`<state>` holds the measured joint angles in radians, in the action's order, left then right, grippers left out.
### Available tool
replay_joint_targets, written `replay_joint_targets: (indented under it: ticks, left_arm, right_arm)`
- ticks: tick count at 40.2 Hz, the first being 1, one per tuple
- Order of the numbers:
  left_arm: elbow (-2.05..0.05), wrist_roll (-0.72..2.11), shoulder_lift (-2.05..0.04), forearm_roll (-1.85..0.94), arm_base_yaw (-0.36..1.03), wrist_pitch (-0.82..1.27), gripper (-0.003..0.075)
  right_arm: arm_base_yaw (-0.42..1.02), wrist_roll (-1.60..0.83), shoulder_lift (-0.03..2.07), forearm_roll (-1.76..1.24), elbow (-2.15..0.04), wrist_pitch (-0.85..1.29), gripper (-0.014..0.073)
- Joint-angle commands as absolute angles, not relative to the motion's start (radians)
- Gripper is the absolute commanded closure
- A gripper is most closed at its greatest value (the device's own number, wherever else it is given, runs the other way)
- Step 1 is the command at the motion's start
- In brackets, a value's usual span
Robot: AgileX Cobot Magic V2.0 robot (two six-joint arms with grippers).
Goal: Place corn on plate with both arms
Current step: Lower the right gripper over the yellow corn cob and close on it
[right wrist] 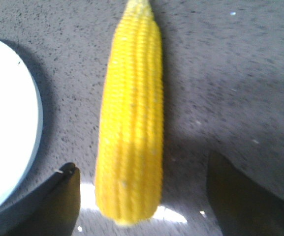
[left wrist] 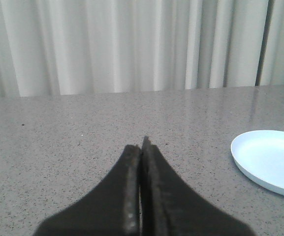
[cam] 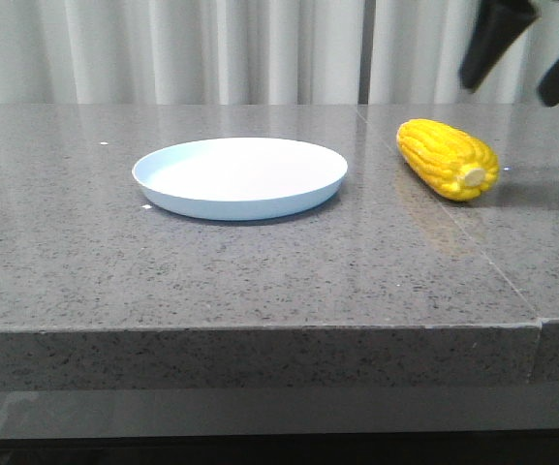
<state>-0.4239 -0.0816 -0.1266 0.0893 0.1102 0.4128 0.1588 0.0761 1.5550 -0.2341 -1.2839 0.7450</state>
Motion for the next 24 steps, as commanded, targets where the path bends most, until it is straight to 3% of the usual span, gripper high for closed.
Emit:
replay_joint_targets:
  ticks: [1, 14, 24]
  left_arm:
    - [-0.449, -0.083, -0.139, 0.091, 0.109, 0.336, 0.0741]
    - [-0.449, -0.083, -0.139, 0.089, 0.109, 0.336, 0.0741]
    - [-0.449, -0.083, -0.139, 0.089, 0.109, 0.336, 0.0741]
  right_arm:
    - [0.169, 0.075, 1.585, -0.247, -1.380, 0.729, 0.0032]
    - [0.173, 0.044, 1.793, -0.304, -1.544, 0.798, 0.0032]
    - [0.173, 0.024, 1.828, -0.341, -1.552, 0.819, 0.0065]
